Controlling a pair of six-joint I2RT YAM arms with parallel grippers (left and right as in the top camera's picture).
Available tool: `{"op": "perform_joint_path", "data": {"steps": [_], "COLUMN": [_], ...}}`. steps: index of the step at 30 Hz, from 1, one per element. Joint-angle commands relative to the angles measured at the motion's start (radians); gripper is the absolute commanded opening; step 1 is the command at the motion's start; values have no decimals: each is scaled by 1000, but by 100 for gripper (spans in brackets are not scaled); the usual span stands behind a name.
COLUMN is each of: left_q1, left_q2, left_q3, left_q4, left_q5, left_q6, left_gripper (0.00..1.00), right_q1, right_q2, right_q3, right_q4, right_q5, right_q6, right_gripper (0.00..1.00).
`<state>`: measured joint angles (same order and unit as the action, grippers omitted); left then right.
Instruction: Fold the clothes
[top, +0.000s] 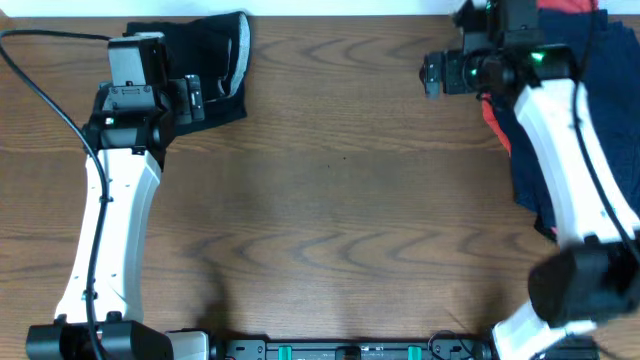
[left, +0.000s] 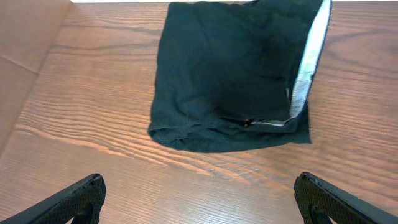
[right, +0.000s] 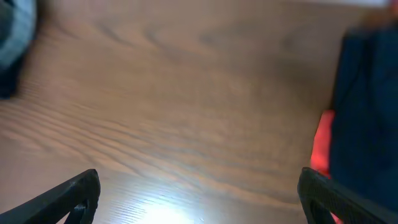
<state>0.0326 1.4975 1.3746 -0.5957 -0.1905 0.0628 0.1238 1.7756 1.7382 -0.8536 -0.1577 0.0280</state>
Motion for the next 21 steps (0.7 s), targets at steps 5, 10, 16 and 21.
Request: {"op": "perform_joint_path", "data": {"steps": [5,10,16,21], "left_q1": [0,0,0,0], "left_q2": [3,3,3,3], "left_q3": [4,4,4,4], "left_q4": [-6,-6,-6,-6], "left_q5": [30,30,30,30], "left_q6": [-42,-42,-42,-42], "left_gripper": [98,98,98,98], "right_q1": [22,21,21,22], "right_q2": [-273,-344,-357,-355], "right_q3": [49,48,48,48], "right_q4": [-9,-12,-15,-68], "right_q5": [-5,-4,-4,-4], "right_q6": [-33,-33,-33,-33], "right_gripper": [99,99,99,99]}}
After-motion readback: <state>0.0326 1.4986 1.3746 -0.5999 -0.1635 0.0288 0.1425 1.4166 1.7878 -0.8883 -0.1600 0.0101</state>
